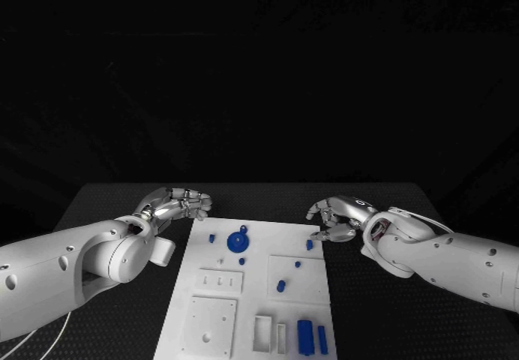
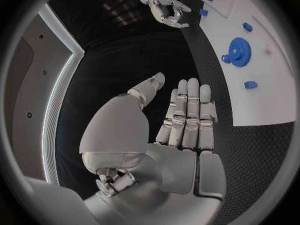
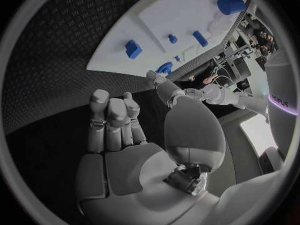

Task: Assemble the parts on the task board

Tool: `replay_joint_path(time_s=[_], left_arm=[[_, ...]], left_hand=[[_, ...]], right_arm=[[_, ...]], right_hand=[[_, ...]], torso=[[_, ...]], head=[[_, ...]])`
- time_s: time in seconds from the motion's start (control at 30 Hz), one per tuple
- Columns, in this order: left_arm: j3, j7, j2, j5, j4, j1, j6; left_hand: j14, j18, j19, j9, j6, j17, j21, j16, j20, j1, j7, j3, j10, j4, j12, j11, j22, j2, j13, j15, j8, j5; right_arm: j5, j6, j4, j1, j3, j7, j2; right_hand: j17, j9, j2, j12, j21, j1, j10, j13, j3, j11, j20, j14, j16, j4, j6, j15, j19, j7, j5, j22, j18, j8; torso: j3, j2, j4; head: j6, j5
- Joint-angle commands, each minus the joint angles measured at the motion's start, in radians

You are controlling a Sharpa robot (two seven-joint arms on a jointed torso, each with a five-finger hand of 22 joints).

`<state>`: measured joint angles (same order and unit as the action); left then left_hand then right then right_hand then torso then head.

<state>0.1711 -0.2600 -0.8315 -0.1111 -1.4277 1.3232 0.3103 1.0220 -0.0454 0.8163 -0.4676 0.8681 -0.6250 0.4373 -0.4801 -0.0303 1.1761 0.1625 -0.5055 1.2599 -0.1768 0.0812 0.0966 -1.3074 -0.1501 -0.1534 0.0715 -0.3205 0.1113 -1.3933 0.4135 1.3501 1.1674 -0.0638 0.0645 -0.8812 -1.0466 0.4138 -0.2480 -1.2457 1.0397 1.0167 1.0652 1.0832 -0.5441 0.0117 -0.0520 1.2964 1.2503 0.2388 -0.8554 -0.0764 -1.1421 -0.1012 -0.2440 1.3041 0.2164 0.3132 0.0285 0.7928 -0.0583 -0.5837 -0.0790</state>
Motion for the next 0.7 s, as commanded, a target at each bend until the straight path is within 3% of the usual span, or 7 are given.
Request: replay_joint_path(time_s=[0.03, 0.2, 0.4, 0.7], left_arm=[[-0.001, -0.009, 0.003, -0.003, 0.003, 0.001, -0.018], [0.000, -0.010, 0.002, -0.003, 0.006, 0.001, -0.019], [0.000, -0.010, 0.004, -0.003, 0.009, 0.000, -0.020], [0.000, -0.010, 0.004, -0.003, 0.012, 0.000, -0.021]], left_hand=[[-0.004, -0.007, -0.005, -0.001, 0.008, -0.001, 0.005, -0.005, 0.002, -0.010, 0.000, -0.001, 0.004, -0.006, 0.003, 0.001, -0.019, 0.001, -0.001, 0.000, 0.000, -0.007], [-0.005, -0.007, -0.005, -0.001, 0.008, -0.001, 0.005, -0.005, 0.002, -0.010, 0.000, -0.001, 0.004, -0.006, 0.003, 0.001, -0.019, 0.001, -0.001, 0.000, 0.000, -0.007], [-0.005, -0.007, -0.005, -0.001, 0.008, -0.001, 0.005, -0.005, 0.002, -0.011, 0.000, -0.001, 0.004, -0.006, 0.003, 0.001, -0.019, 0.002, -0.001, 0.000, 0.000, -0.007], [-0.005, -0.007, -0.005, -0.001, 0.008, -0.001, 0.005, -0.005, 0.002, -0.011, 0.001, -0.001, 0.004, -0.006, 0.002, 0.001, -0.018, 0.003, -0.001, 0.000, 0.000, -0.007]], right_arm=[[0.052, -0.003, 0.017, -0.018, 0.000, 0.065, -0.020], [0.066, 0.004, 0.016, -0.038, 0.000, 0.086, -0.022], [0.071, 0.003, -0.011, -0.063, 0.000, 0.094, -0.004], [0.050, -0.003, -0.062, -0.085, 0.000, 0.097, 0.025]], right_hand=[[-0.001, -0.001, 0.000, -0.003, -0.007, -0.015, -0.031, 0.001, 0.029, 0.020, 0.002, -0.011, -0.005, 0.004, -0.032, -0.001, 0.013, -0.043, -0.005, 0.001, 0.045, -0.005], [-0.003, -0.001, 0.001, -0.002, -0.012, -0.025, -0.037, 0.000, 0.060, 0.021, 0.003, -0.016, -0.007, 0.012, -0.027, 0.000, 0.019, -0.044, 0.011, 0.000, 0.045, -0.007], [-0.005, -0.001, 0.014, -0.003, -0.014, 0.010, -0.039, -0.001, 0.077, 0.021, 0.001, -0.017, -0.008, 0.040, -0.027, -0.001, 0.021, -0.044, 0.046, -0.001, 0.045, -0.007], [-0.007, -0.001, 0.030, -0.004, -0.016, 0.035, -0.038, -0.003, 0.078, 0.020, 0.002, -0.016, -0.009, 0.043, -0.032, -0.001, 0.019, -0.043, 0.069, -0.002, 0.045, -0.006]], torso=[[-0.0042, 0.000, 0.0023], [-0.0020, -0.001, 0.0062], [0.0011, -0.001, 0.0000], [0.0032, -0.002, -0.0012]], head=[[-0.002, 0.000], [-0.006, 0.004], [-0.009, -0.001], [-0.018, 0.000]])
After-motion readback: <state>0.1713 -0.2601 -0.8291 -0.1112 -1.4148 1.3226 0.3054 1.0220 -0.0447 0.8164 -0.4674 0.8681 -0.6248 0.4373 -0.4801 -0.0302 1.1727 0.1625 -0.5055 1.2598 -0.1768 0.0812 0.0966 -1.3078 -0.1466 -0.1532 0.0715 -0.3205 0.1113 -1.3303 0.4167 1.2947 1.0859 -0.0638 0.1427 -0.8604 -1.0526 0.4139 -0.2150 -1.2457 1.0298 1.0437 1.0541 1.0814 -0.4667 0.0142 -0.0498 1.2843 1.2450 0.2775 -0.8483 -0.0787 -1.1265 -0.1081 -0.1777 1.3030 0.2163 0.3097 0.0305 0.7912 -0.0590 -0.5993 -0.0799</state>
